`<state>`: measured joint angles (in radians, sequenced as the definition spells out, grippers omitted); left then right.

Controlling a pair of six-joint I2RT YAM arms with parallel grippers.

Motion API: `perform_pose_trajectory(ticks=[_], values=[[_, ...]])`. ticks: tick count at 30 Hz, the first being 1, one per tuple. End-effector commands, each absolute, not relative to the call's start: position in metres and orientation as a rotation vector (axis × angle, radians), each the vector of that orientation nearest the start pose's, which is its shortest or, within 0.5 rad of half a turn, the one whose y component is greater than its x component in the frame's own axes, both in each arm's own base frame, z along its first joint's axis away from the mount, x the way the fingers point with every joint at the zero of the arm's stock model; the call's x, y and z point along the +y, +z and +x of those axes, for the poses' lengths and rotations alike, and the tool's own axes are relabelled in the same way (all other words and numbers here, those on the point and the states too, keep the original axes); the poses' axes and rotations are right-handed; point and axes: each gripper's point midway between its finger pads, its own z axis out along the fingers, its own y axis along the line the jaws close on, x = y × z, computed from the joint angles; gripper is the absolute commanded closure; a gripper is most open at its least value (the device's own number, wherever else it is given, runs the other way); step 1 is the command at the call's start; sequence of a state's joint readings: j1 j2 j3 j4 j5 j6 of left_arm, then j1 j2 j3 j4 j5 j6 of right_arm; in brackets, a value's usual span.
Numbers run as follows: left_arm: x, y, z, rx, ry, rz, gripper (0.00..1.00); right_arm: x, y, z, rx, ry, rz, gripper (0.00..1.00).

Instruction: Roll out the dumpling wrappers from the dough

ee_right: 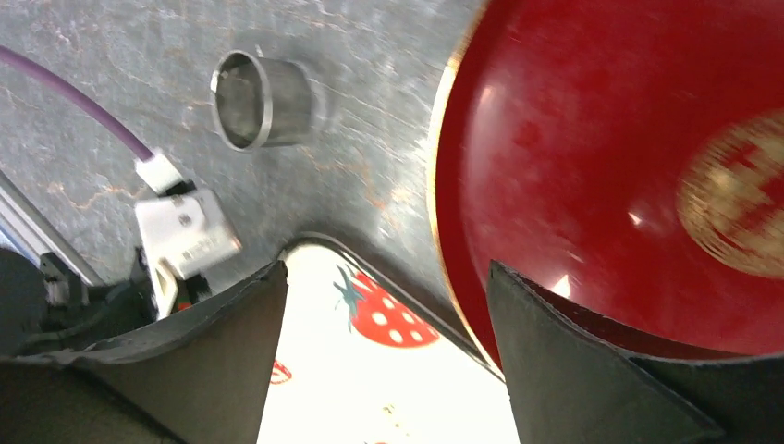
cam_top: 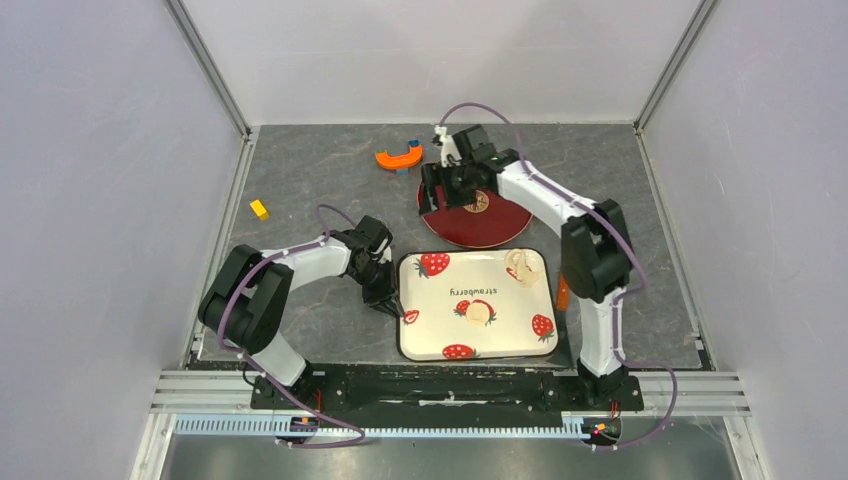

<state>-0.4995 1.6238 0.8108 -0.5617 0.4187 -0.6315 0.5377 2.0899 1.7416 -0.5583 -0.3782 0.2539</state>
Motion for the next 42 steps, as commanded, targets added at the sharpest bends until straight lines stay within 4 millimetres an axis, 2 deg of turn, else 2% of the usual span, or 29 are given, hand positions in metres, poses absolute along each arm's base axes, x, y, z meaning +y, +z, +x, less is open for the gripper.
perform_pose_trajectory(ticks=[1, 5, 11, 18, 25, 29, 33, 35, 39, 42], values=[[-0.179, -0.004, 0.196, 3.083, -0.473, -0.071, 0.98, 0.269, 0.132, 0.409, 2.454, 0.678, -0.477, 0.19], [-0.181, -0.005, 0.198, 3.085, -0.474, -0.066, 0.98, 0.211, 0.123, 0.401, 2.509, 0.562, -0.399, 0.18], [-0.183, -0.006, 0.199, 3.091, -0.486, -0.044, 0.98, 0.137, 0.106, 0.365, 2.620, 0.403, -0.296, 0.18], [-0.181, -0.009, 0.195, 3.109, -0.483, -0.028, 0.98, 0.070, 0.079, 0.312, 2.757, 0.166, -0.141, 0.17], [-0.179, -0.011, 0.191, 3.119, -0.477, -0.026, 0.98, 0.021, 0.067, 0.283, 2.790, -0.002, 0.024, 0.18], [-0.179, -0.012, 0.191, 3.124, -0.473, -0.027, 0.98, 0.001, 0.060, 0.275, 2.802, -0.057, 0.098, 0.21], [-0.179, -0.012, 0.191, 3.122, -0.467, -0.026, 0.98, -0.005, 0.050, 0.274, 2.816, -0.019, 0.140, 0.27], [-0.179, -0.012, 0.192, 3.120, -0.467, -0.026, 0.98, -0.004, 0.043, 0.274, 2.836, 0.009, 0.149, 0.33], [-0.178, -0.013, 0.191, 3.122, -0.465, -0.029, 0.98, 0.011, 0.027, 0.269, 2.875, 0.122, 0.161, 0.36], [-0.177, -0.015, 0.188, 3.125, -0.466, -0.035, 0.98, 0.014, 0.019, 0.268, 2.893, 0.145, 0.172, 0.39]])
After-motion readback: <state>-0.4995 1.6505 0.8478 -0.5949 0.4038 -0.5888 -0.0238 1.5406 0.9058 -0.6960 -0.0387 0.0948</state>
